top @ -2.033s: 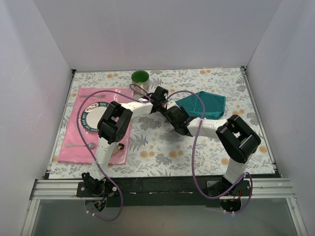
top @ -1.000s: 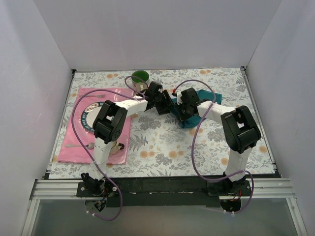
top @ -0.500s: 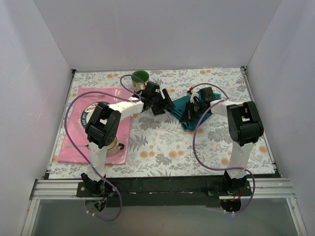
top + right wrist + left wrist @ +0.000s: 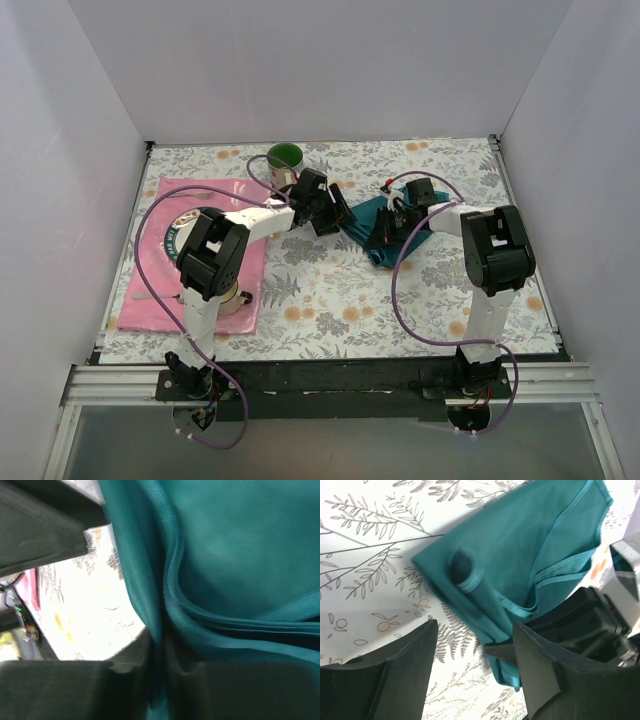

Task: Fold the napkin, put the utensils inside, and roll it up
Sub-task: Roll the napkin with the utensil

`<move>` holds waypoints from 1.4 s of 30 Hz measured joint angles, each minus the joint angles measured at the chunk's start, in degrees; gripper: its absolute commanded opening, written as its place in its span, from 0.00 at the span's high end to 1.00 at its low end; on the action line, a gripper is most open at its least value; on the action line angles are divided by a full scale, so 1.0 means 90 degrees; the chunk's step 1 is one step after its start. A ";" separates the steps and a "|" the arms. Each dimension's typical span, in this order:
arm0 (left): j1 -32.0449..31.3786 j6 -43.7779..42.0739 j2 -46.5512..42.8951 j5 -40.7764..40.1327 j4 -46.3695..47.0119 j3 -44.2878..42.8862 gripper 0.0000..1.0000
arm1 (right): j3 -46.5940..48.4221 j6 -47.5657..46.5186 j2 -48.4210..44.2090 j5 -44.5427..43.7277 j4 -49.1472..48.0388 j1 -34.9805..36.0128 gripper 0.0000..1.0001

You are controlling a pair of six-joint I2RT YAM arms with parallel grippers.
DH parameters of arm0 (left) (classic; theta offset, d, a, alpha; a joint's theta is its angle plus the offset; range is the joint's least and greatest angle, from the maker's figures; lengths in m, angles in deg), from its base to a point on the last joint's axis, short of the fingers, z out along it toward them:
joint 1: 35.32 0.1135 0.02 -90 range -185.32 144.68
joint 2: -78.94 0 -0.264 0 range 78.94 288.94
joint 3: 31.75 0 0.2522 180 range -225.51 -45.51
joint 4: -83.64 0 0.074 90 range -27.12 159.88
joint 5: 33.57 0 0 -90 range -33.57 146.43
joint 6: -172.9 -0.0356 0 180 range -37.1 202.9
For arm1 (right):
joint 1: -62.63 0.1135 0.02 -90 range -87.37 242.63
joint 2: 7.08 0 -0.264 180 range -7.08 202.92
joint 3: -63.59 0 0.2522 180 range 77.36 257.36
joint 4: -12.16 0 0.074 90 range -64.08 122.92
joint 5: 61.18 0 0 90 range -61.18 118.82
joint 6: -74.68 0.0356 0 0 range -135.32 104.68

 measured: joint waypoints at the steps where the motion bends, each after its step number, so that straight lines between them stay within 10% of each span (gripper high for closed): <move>1: 0.0007 0.0017 0.0000 0.0032 0.0046 0.0000 0.35 | 0.0027 -0.0049 -0.0066 -0.0153 0.0131 0.0070 0.65; 8: 0.0049 0.0044 0.0000 0.0291 0.0355 0.0068 0.34 | 0.0270 -0.0379 -0.0622 -0.1304 0.0974 0.0709 0.40; 15: 0.0078 -0.0015 -0.0073 0.0544 0.0520 0.0491 0.31 | 0.0476 -0.0423 -0.1200 -0.2266 0.1503 0.0498 0.39; 29: 0.0238 -0.0039 -0.0007 0.0826 0.0605 0.0243 0.59 | -0.0211 -0.0340 -0.1379 -0.3021 0.1421 -0.0709 0.68; 42: 0.0257 -0.0221 -0.0027 0.0806 0.0576 0.0357 0.36 | -0.0265 -0.0406 -0.1455 -0.3599 0.1396 -0.0593 0.50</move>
